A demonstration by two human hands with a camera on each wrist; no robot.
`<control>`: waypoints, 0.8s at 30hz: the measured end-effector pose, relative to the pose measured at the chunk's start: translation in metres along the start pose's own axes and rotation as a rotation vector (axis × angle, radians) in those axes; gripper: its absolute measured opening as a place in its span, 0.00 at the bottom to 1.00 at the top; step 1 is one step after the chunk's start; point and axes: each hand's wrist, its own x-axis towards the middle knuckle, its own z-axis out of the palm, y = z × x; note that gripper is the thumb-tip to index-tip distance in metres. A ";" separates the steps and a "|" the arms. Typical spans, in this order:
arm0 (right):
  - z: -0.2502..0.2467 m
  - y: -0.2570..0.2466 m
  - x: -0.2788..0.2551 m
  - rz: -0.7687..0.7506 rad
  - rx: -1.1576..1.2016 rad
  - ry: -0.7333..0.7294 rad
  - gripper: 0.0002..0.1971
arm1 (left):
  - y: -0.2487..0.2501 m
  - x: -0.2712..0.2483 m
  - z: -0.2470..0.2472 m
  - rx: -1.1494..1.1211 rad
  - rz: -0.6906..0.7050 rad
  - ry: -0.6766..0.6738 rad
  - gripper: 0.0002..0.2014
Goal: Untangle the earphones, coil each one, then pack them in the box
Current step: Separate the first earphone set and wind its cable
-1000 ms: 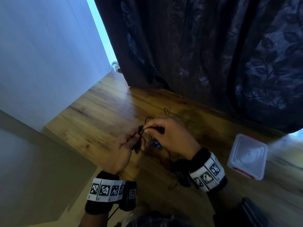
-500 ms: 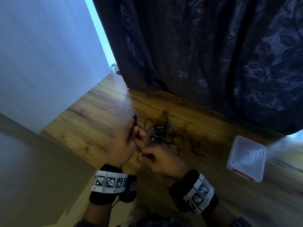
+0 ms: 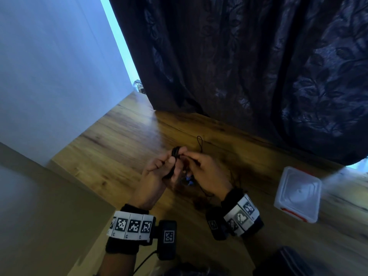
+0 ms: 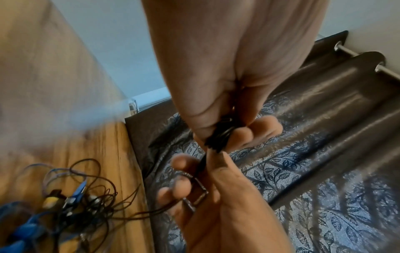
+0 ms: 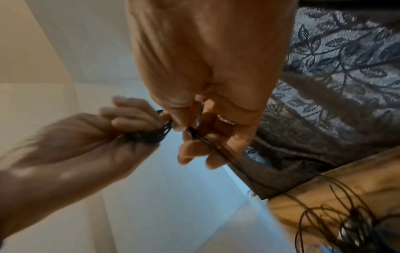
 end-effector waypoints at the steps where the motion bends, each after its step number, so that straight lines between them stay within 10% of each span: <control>1: 0.007 0.004 -0.005 0.008 -0.007 -0.054 0.14 | -0.001 0.000 0.000 -0.028 0.003 0.021 0.18; 10: 0.015 -0.013 -0.044 -0.090 -0.196 -0.206 0.08 | -0.016 0.003 -0.010 0.713 0.149 0.143 0.16; 24: -0.022 -0.008 0.008 -0.192 -0.066 0.289 0.09 | -0.003 -0.003 -0.003 0.055 -0.090 -0.115 0.19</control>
